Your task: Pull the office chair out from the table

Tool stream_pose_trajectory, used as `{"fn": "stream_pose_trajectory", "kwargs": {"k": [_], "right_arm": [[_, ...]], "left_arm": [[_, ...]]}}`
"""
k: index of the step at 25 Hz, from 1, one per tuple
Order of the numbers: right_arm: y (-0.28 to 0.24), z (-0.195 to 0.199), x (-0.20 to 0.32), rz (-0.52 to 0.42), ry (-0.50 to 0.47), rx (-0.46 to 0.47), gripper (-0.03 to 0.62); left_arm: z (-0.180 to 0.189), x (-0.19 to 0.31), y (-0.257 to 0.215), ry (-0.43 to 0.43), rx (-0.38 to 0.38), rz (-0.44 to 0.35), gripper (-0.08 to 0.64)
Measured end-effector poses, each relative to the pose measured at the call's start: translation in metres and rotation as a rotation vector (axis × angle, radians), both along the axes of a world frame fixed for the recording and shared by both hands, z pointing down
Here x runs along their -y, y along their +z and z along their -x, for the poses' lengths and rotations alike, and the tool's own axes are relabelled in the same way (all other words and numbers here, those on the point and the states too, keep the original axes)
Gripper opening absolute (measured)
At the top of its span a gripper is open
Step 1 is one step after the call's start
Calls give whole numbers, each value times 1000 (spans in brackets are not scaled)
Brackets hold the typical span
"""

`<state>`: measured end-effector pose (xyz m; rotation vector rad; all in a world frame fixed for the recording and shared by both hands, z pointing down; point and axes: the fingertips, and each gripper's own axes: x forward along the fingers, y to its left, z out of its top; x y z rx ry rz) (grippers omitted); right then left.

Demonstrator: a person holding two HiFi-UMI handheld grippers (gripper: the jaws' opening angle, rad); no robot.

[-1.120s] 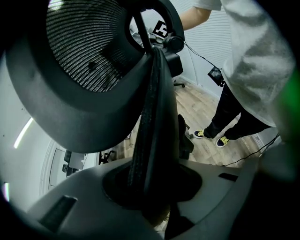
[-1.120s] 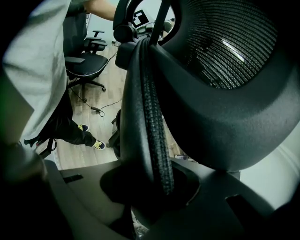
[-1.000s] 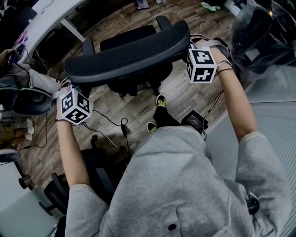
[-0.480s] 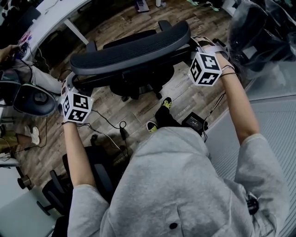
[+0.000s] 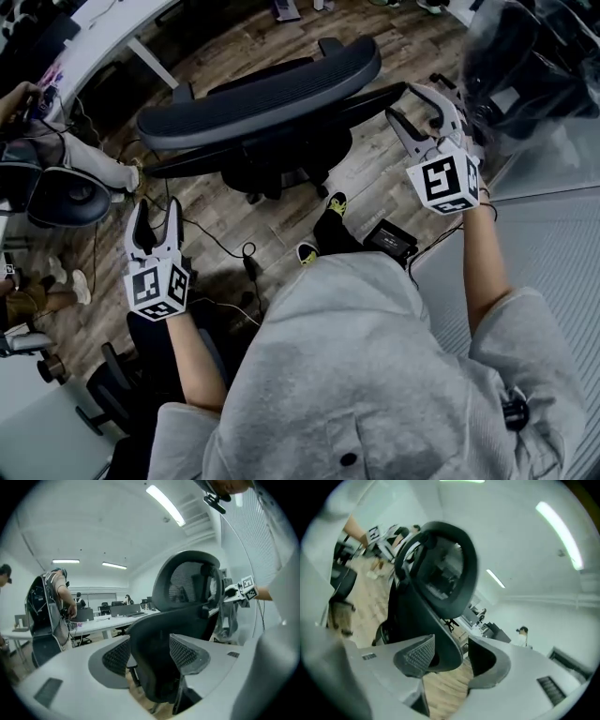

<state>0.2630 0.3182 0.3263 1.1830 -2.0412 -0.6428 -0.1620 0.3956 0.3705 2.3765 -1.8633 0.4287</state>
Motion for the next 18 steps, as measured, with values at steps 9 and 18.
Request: {"fn": "stream_pose_trajectory", "kwargs": {"k": [9,18], "right_arm": [[-21,20,-63,83,22,642,70],[-3,33,-81,170,8,718,38]], "left_arm": [[-108,-30,-2,85,35,-13,24],[-138,-27,-3,111,4,15,12]]}}
